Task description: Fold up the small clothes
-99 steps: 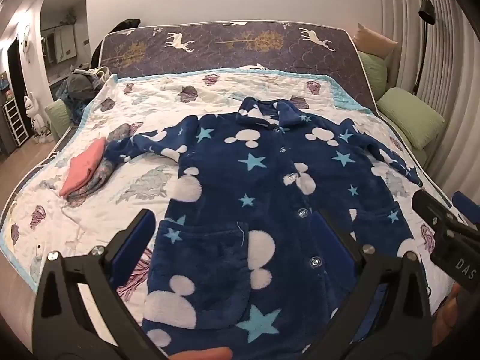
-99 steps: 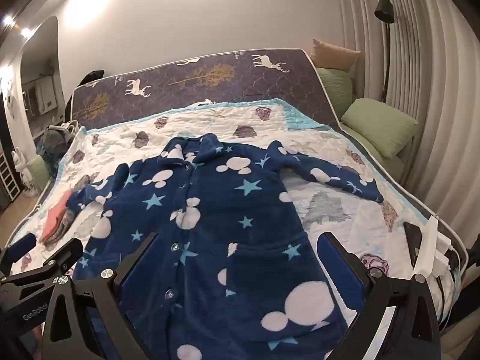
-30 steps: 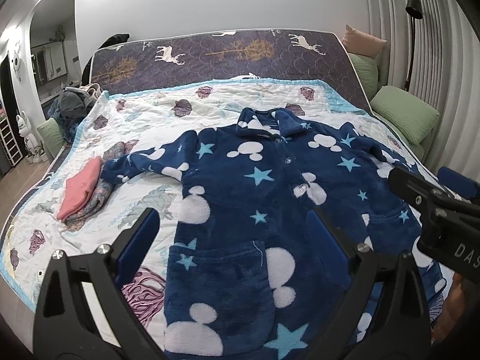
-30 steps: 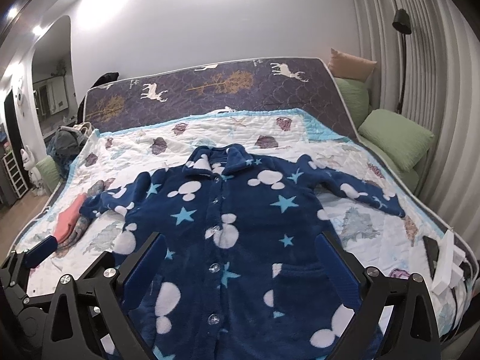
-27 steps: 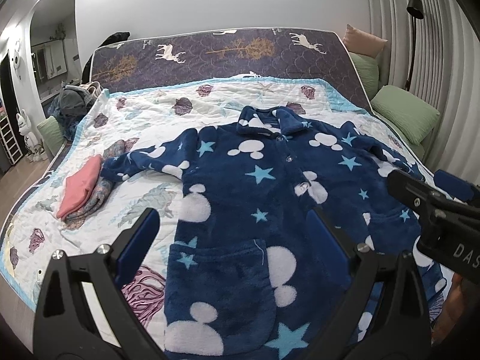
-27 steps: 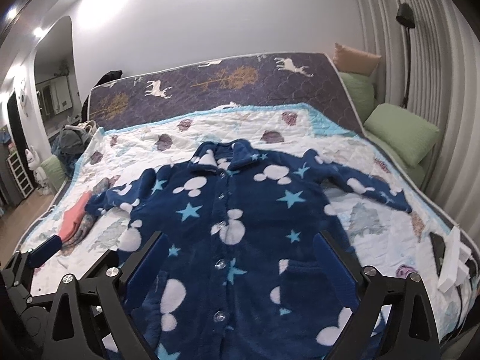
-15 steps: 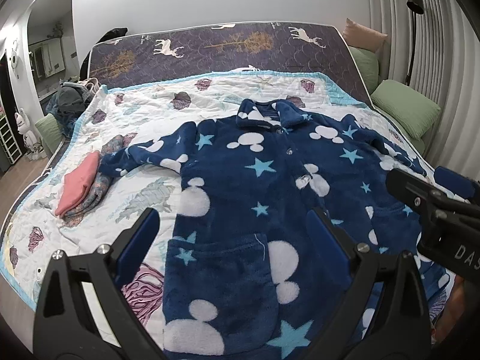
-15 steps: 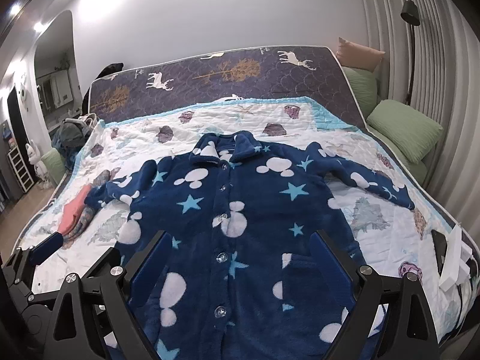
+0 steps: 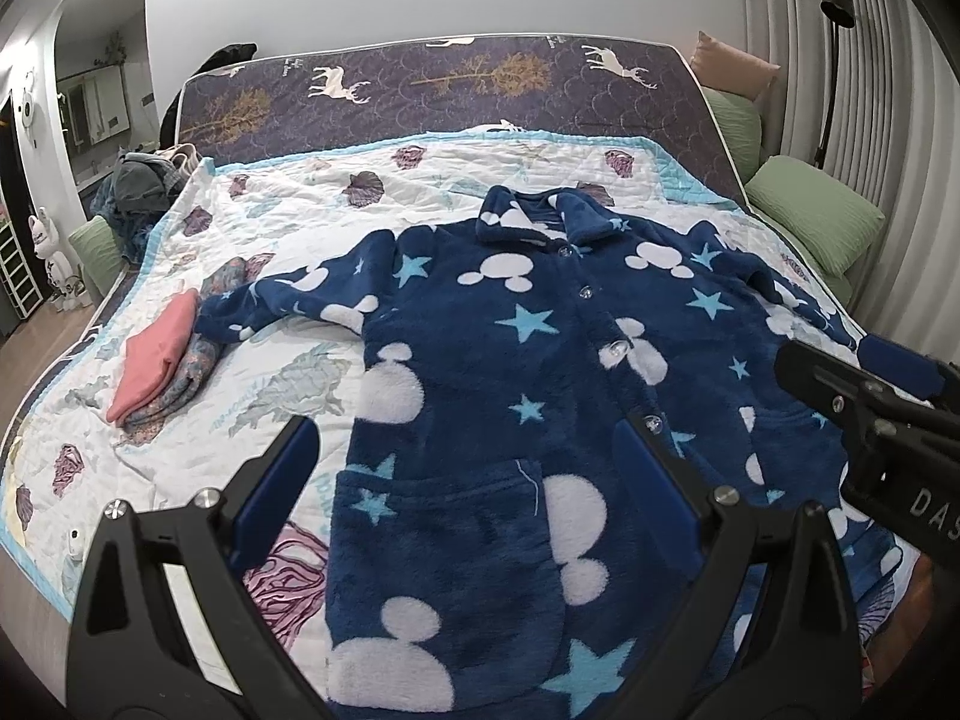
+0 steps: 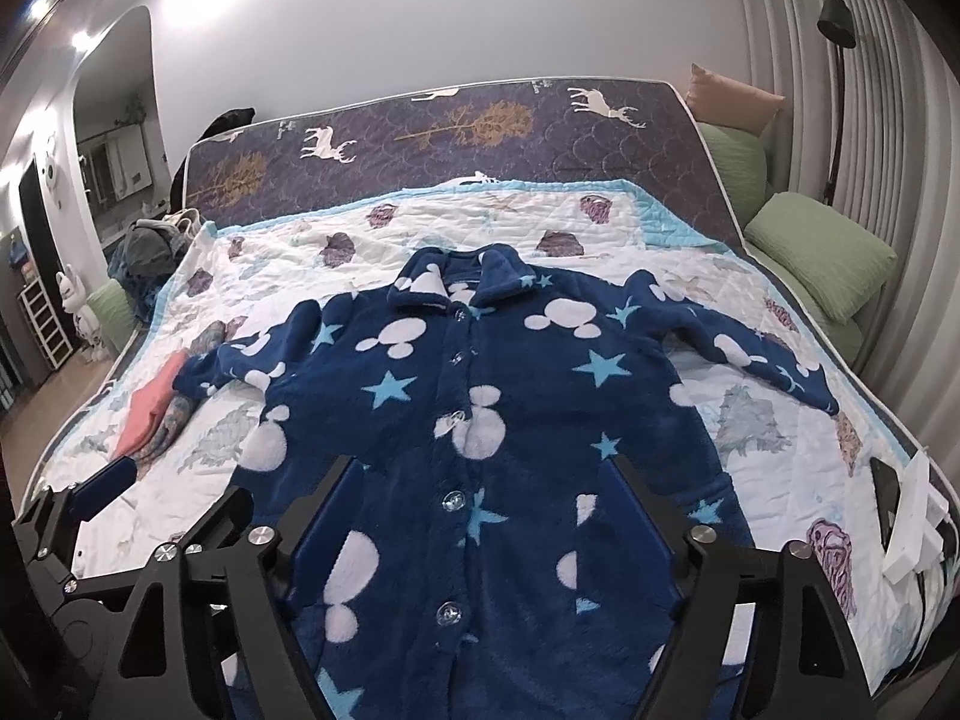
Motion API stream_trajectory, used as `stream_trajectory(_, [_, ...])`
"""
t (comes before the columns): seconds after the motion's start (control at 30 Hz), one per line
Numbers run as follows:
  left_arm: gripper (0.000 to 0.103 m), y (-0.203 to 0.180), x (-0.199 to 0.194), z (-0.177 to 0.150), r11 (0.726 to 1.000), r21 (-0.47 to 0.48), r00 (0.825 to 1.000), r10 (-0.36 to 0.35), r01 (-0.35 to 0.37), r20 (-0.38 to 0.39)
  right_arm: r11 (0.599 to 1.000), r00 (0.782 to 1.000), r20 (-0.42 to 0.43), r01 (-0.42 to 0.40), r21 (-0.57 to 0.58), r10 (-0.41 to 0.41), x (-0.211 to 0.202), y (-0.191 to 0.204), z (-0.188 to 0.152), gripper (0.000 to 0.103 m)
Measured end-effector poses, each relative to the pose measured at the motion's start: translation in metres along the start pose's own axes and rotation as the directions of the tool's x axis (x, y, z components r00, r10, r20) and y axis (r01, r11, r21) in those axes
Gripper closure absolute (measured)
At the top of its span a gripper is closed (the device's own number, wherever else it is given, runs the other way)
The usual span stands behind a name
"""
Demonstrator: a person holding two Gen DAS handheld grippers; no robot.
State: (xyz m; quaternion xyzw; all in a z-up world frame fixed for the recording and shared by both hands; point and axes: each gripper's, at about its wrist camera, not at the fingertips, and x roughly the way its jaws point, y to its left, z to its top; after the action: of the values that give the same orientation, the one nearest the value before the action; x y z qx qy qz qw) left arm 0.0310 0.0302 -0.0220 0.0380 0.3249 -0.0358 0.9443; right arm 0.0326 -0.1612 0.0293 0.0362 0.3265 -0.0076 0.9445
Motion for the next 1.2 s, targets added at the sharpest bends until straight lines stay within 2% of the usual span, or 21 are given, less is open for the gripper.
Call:
stream_trajectory(0.2, [0.005,-0.001,0.0,0.001,1.0,-0.002,1.0,-0.003,0.003,0.0,1.0,1.0,-0.01,-0.002,-0.015,0.002,0.003,0.005,-0.001,0.027])
stream_trajectory(0.47, [0.005,0.009,0.002,0.001,1.0,-0.014,1.0,-0.016,0.016,-0.003,0.998,1.0,-0.023,-0.017,-0.057,0.016,0.006,0.018,0.0,0.04])
stream_trajectory(0.83, [0.006,0.043,0.011,0.0,0.997,-0.069,1.0,-0.018,0.017,-0.01,0.992,0.999,-0.042,-0.036,-0.123,0.032,0.017,0.047,0.007,0.041])
stream_trajectory(0.93, [0.017,0.06,0.017,0.0,0.994,-0.095,0.998,-0.058,0.057,-0.008,0.989,0.998,-0.049,-0.048,-0.142,0.042,0.022,0.056,0.009,0.041])
stream_trajectory(1.03, [0.029,0.092,0.031,0.002,0.98,-0.171,0.994,-0.111,0.105,-0.022,0.982,0.996,-0.062,-0.077,-0.171,0.067,0.029,0.068,0.015,0.041])
stream_trajectory(1.1, [0.037,0.118,0.043,0.004,0.969,-0.226,0.993,-0.108,0.096,-0.038,0.977,0.994,-0.069,-0.099,-0.187,0.088,0.033,0.076,0.02,0.041])
stream_trajectory(1.2, [0.043,0.169,0.073,0.007,0.938,-0.336,0.991,-0.114,0.086,-0.066,0.961,0.989,-0.083,-0.137,-0.239,0.12,0.046,0.094,0.031,0.041])
